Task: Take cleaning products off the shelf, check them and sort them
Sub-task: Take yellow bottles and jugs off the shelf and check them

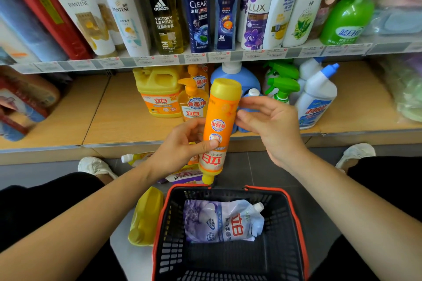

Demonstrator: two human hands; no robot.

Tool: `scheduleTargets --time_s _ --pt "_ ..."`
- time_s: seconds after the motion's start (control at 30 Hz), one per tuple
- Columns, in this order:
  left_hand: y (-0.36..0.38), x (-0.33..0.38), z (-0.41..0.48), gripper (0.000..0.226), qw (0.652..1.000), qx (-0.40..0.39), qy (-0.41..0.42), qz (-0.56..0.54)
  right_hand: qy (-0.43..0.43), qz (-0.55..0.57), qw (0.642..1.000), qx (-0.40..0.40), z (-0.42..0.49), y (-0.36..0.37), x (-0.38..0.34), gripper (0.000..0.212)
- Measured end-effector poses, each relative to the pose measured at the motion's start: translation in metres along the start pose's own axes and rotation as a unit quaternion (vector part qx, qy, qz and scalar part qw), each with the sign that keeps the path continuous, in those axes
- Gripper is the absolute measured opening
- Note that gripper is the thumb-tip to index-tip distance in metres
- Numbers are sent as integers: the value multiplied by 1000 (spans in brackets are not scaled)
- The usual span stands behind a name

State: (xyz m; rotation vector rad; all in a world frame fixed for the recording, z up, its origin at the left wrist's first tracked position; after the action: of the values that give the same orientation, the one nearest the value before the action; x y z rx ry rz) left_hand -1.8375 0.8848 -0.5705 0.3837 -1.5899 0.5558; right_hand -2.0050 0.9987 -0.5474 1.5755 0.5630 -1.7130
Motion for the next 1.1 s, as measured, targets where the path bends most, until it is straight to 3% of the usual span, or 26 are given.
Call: scheduleTargets --time_s 0.1,0.17,0.27,0.43,0.53,0.73,0.87,1.0,1.1 --pt "-3 0 1 48 999 21 -7 -48 94 -102 986 -97 -6 7 28 28" --pt "-9 1 2 49 995 52 -9 -83 175 -107 958 -201 -17 17 46 41" --pt "-19 0 3 46 988 94 -13 -122 195 -101 935 -279 -33 32 59 57" --pt "-28 -9 1 46 976 116 -32 -180 177 -71 965 -182 -29 35 65 65" --pt "-39 -14 -2 36 978 127 -52 -159 152 -81 976 -136 -21 31 65 75" --pt "-67 -44 -19 31 980 137 -142 30 80 -92 982 -146 -2 38 49 49" --pt "-107 -76 -46 19 945 190 -128 234 83 -153 970 -170 17 46 44 37" --pt "-125 -124 -79 40 878 89 -201 426 47 -309 923 -224 32 66 61 41" --pt "-117 -159 -96 59 844 -11 -219 490 22 -409 874 -260 35 87 80 50"
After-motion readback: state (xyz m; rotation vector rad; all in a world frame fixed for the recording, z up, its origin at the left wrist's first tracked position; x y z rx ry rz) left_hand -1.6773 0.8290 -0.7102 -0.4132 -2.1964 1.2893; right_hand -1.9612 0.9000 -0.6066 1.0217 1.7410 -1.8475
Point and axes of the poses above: each hand's wrist, its own z-axis towards the middle knuckle, its own y-axis out of the palm, x = y × z, the point moved 5 cm from there along z, towards the middle knuckle, and after that the axes turned 4 degrees about x, right-handed, at the moved point
